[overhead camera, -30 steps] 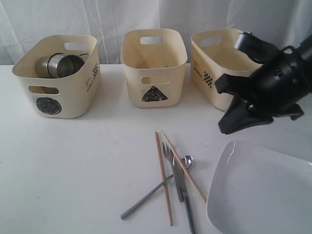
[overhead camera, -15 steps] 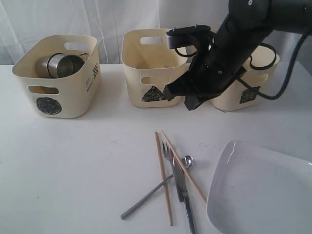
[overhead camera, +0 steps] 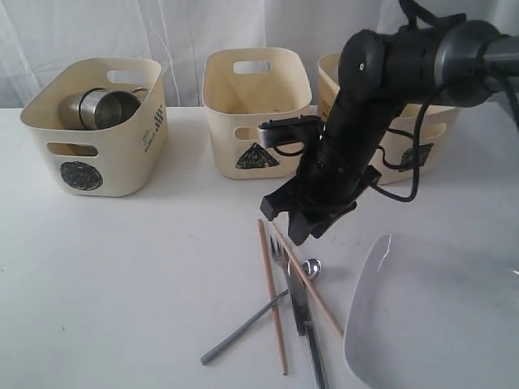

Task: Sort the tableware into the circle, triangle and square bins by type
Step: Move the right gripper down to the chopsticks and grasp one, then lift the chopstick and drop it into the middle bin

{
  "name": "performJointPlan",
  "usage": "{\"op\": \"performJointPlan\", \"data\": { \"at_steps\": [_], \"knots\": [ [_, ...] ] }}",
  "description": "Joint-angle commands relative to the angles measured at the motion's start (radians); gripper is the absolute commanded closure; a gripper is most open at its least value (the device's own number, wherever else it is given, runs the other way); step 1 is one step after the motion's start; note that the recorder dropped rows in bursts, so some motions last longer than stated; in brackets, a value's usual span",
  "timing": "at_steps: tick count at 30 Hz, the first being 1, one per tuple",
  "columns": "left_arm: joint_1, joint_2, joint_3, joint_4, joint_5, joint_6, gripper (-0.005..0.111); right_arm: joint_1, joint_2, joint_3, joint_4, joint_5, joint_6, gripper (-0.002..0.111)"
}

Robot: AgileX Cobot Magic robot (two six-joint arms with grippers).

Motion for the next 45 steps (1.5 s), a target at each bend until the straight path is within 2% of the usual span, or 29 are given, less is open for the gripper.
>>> {"op": "performJointPlan", "data": {
  "at_steps": [1, 19, 21, 24, 25, 30, 34, 39, 41, 42, 45],
  "knots": [
    [-0.005, -0.005, 0.004, 0.002, -0.002, -0.001, 0.107, -0.001, 0.035, -0.006, 0.036, -0.048, -0.012, 0.076],
    [-0.005, -0.005, 0.004, 0.002, -0.002, -0.001, 0.107, -0.001, 0.185, -0.006, 0.077, -0.210, -0.029, 0.080],
    [-0.005, -0.005, 0.004, 0.002, -0.002, -0.001, 0.107, -0.001, 0.187, -0.006, 0.077, -0.225, -0.029, 0.084],
    [-0.005, -0.005, 0.004, 0.002, -0.002, -0.001, 0.107, -0.001, 0.187, -0.006, 0.081, -0.252, -0.029, 0.099],
    [-0.005, -0.005, 0.004, 0.002, -0.002, -0.001, 0.107, -0.001, 0.187, -0.006, 0.081, -0.269, -0.015, 0.108],
    [-0.005, -0.005, 0.004, 0.002, -0.002, -0.001, 0.107, -0.001, 0.179, -0.026, 0.139, -0.250, 0.006, 0.108],
    [-0.005, -0.005, 0.004, 0.002, -0.002, -0.001, 0.107, -0.001, 0.097, -0.136, 0.280, -0.194, -0.022, 0.108],
    [-0.005, -0.005, 0.004, 0.002, -0.002, -0.001, 0.107, -0.017, 0.027, -0.338, 0.309, -0.205, -0.038, 0.108],
    [-0.005, -0.005, 0.004, 0.002, -0.002, -0.001, 0.107, -0.045, 0.014, -0.411, 0.306, -0.291, -0.040, 0.108],
    [-0.005, -0.005, 0.004, 0.002, -0.002, -0.001, 0.107, -0.067, 0.014, -0.430, 0.306, -0.391, -0.042, 0.108],
    [-0.005, -0.005, 0.004, 0.002, -0.002, -0.001, 0.107, -0.102, 0.014, -0.430, 0.316, -0.531, -0.042, 0.108]
  ]
}}
